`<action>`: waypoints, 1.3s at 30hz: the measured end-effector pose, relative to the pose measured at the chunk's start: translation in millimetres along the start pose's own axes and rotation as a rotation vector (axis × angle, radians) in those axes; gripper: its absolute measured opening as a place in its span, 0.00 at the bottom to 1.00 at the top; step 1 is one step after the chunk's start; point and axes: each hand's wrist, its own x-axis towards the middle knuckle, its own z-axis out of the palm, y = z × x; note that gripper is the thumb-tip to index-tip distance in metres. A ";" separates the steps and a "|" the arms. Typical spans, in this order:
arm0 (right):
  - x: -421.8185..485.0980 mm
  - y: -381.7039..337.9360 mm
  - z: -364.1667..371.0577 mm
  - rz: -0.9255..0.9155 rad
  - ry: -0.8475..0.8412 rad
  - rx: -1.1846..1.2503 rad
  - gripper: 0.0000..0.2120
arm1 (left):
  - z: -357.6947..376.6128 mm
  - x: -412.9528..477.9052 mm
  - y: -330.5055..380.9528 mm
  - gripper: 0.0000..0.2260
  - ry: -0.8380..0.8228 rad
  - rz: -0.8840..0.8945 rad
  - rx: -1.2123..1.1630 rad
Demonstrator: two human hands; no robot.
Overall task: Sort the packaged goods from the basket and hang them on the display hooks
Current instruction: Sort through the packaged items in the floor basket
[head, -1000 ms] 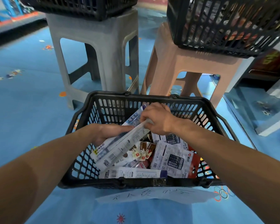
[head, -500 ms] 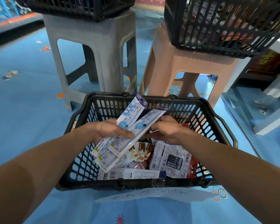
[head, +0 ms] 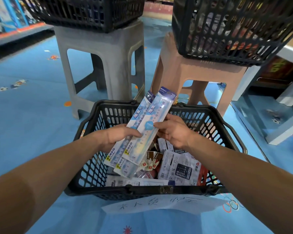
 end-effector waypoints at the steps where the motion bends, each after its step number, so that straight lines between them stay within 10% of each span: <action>1: 1.1 -2.9 -1.2 -0.011 0.012 0.019 0.14 | -1.1 -1.8 0.1 0.20 -0.013 -0.016 -0.016; 16: 13.9 -5.4 18.7 0.024 0.219 0.023 0.13 | 7.2 -1.6 -6.2 0.15 0.074 0.097 0.361; 39: 16.5 1.7 18.8 0.189 0.088 -0.092 0.17 | 10.4 8.0 -9.3 0.42 0.092 0.070 0.261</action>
